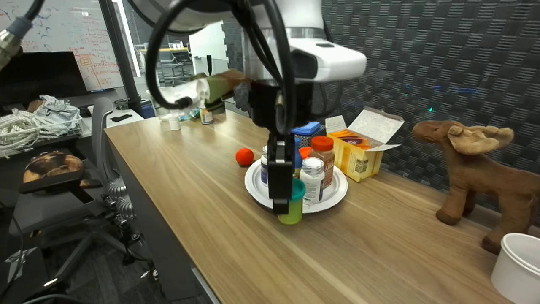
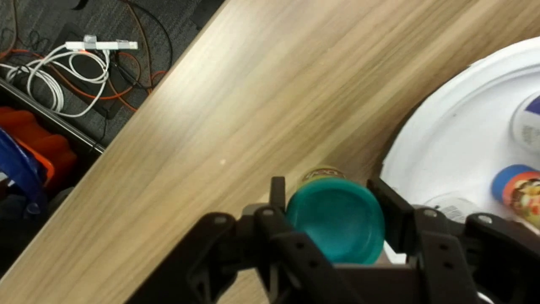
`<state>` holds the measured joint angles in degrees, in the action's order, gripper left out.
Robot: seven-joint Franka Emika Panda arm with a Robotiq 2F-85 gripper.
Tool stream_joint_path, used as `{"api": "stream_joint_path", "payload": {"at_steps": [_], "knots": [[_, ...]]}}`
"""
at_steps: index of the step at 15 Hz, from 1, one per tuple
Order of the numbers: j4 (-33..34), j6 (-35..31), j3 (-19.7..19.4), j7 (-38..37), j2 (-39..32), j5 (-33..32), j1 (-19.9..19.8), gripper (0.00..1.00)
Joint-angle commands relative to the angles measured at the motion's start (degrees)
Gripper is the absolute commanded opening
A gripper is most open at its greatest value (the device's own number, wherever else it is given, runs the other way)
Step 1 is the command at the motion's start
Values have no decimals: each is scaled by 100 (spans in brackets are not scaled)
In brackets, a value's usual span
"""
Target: Put the bottles and orange plushie that are around the white plate on the white plate
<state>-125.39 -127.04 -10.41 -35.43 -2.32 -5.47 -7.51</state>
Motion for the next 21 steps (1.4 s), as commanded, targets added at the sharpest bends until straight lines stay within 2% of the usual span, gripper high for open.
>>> {"api": "stream_joint_path", "payload": {"at_steps": [1,7,16,21], "knots": [[124,70,306,-275,197,-258,235,27],[639,-36,577,-114,-204,-118,418,27],[1004,84,458,248,-571,23,346,27],[1104,198,408,787,-761,387,254,27]]}}
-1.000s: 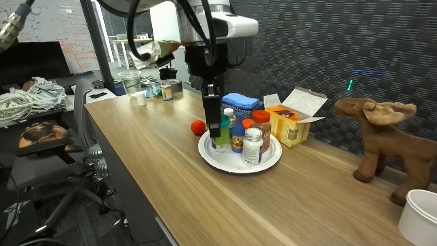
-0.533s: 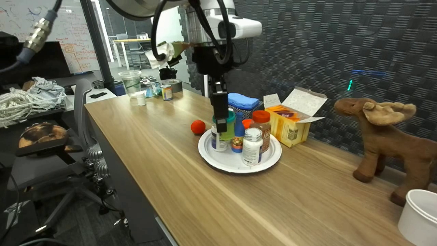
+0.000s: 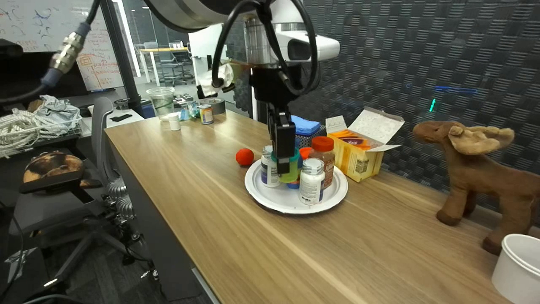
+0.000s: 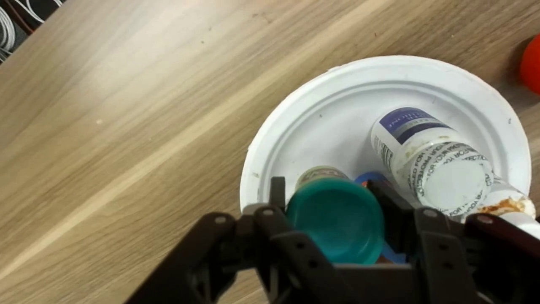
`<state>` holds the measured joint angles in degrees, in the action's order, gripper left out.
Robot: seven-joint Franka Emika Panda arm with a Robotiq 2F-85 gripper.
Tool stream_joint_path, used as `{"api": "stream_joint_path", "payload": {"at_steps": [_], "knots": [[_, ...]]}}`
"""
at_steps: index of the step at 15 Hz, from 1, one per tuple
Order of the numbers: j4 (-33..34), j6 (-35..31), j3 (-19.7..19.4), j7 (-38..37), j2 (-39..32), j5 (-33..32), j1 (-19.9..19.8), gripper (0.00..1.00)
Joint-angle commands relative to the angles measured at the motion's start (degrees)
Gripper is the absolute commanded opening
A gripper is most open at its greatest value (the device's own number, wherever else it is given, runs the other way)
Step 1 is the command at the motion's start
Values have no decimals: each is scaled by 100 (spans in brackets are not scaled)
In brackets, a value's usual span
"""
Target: Put the bottles and orange plushie that are around the white plate on the white plate
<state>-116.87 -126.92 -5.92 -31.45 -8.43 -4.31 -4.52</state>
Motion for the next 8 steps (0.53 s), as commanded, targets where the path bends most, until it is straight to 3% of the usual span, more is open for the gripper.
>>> {"api": "stream_joint_path", "payload": {"at_steps": [1,8], "knots": [[290,227,-52,481,-190,330,-52,27],[623,506,-119,758,-579,410,-103,27]]}}
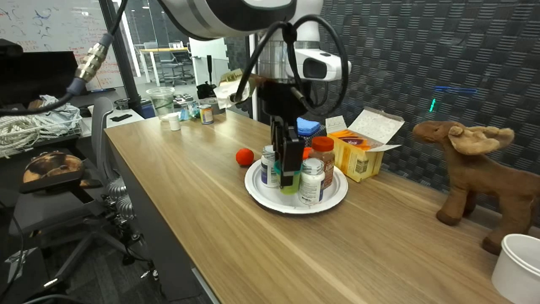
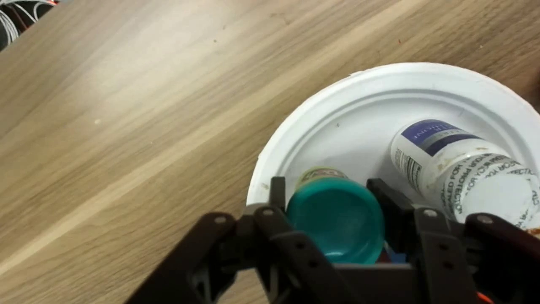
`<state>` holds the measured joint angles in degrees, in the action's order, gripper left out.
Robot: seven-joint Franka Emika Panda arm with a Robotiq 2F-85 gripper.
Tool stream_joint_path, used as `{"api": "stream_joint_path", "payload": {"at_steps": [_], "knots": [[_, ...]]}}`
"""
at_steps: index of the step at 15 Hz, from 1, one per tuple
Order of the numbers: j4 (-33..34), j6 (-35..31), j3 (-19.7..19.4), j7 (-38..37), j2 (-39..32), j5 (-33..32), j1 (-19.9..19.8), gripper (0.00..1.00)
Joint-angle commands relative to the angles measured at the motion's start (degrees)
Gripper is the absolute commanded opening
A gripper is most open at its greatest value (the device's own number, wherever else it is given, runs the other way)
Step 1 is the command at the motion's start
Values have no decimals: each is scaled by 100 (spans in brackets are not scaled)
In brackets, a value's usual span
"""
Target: Put the bottles and orange plushie that are around the white plate on the white plate
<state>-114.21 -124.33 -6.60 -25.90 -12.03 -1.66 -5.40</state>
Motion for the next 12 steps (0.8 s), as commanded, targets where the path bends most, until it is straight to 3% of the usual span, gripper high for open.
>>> {"api": "stream_joint_path", "payload": {"at_steps": [1,12], "knots": [[404,271,-63,212,-274,137,-17,27],[788,540,-110,314,-691,306,-80,27]]}}
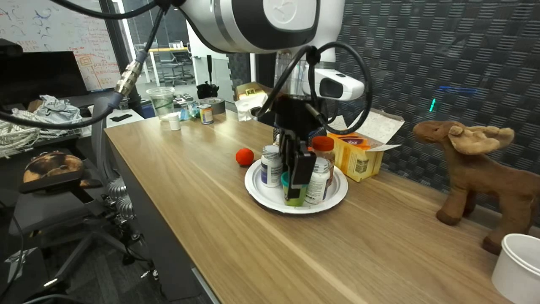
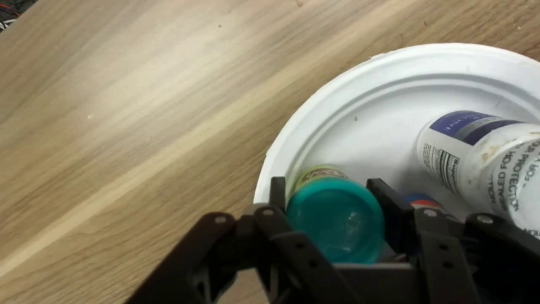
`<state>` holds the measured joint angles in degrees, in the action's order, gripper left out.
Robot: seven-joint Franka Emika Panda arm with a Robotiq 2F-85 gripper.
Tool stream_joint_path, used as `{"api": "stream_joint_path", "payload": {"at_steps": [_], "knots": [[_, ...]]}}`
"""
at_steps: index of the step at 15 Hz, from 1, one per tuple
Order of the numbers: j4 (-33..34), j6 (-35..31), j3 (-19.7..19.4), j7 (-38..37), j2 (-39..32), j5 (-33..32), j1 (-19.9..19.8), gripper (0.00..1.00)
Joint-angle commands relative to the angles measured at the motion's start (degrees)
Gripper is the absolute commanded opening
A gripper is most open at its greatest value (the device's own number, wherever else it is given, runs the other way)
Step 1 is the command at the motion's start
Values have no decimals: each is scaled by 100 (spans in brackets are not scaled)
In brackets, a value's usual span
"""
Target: Put the bottles and orange plushie that are around the white plate on the white plate
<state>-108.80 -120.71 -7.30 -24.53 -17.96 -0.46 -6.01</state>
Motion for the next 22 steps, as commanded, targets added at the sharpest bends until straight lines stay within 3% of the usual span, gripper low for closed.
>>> {"api": "stream_joint_path", "payload": {"at_steps": [1,2,4,5,8,12,15,19,22], "knots": [[235,176,-42,180,-93,186,-19,27],[213,165,-45,184,-79,192,-21,27],[130,123,-35,248,-16,230,-31,77],[74,90,-34,271,26,243,-30,77],[-118,-3,-34,318,209,202,5,98],[-583,-209,-36,233,737,-29,142,100],[-1070,-369,4,-189,1351,-562,388,100],[-1561,-562,338,-1128,2052,-1283,692,100],[-1539,-599,713,-1859,2107,-1360,815,100]]}}
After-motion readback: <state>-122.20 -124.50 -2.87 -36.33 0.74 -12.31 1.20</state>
